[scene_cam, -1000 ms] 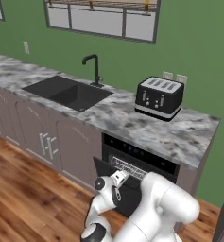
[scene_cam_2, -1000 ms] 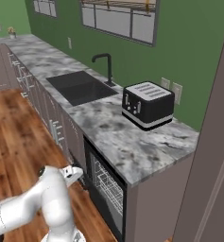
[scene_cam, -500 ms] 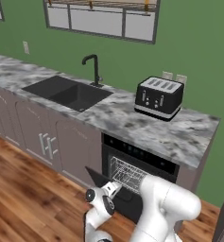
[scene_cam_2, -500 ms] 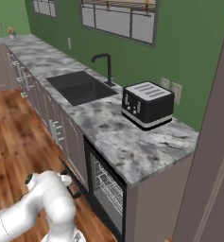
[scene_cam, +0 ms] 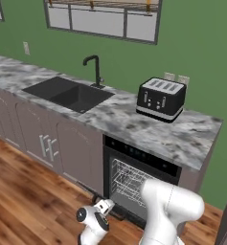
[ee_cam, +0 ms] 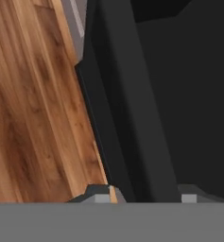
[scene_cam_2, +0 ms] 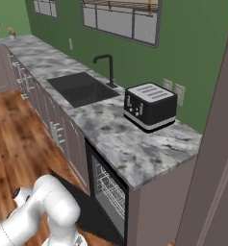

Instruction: Open the dishwasher door and pull out the top rack.

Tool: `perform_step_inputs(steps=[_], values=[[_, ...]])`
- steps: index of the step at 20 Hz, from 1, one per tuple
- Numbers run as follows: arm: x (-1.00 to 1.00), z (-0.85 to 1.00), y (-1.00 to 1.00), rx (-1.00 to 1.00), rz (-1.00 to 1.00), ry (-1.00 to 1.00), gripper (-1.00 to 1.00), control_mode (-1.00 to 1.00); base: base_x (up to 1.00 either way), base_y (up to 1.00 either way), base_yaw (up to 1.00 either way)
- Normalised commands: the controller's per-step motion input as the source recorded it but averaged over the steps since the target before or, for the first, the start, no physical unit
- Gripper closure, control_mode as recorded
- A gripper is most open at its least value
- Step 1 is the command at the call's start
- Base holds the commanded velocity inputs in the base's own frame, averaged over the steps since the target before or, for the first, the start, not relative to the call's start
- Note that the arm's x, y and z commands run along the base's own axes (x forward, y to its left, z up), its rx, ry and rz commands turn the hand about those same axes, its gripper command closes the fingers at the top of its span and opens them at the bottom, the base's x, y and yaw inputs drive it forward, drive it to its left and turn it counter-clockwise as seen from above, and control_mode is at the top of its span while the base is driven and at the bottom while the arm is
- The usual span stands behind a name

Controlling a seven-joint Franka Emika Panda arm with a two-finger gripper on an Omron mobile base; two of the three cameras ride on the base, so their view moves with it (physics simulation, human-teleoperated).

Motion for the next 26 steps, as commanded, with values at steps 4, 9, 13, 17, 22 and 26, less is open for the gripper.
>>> perform_step_inputs(steps=[4, 9, 13, 17, 22, 26], values=[[-0.41, -0.79, 1.00, 0.00, 0.00, 0.08, 1.00, -1.00, 0.00, 0.00, 0.00], [-0.41, -0.81, 0.98, 0.00, 0.00, 0.07, 1.00, -1.00, 0.00, 0.00, 0.00], [-0.36, -0.80, 0.90, 0.00, 0.00, 0.08, 1.00, -1.00, 0.00, 0.00, 0.00], [-0.24, -0.64, 0.85, 0.00, 0.00, 0.07, -1.00, -1.00, 0.00, 0.00, 0.00], [-0.38, 0.02, 0.55, -0.06, -0.01, -0.13, -1.00, -1.00, 0.00, 0.00, 0.00], [-0.71, 0.66, 0.21, -0.12, -0.06, -0.41, -1.00, -1.00, 0.00, 0.00, 0.00]])
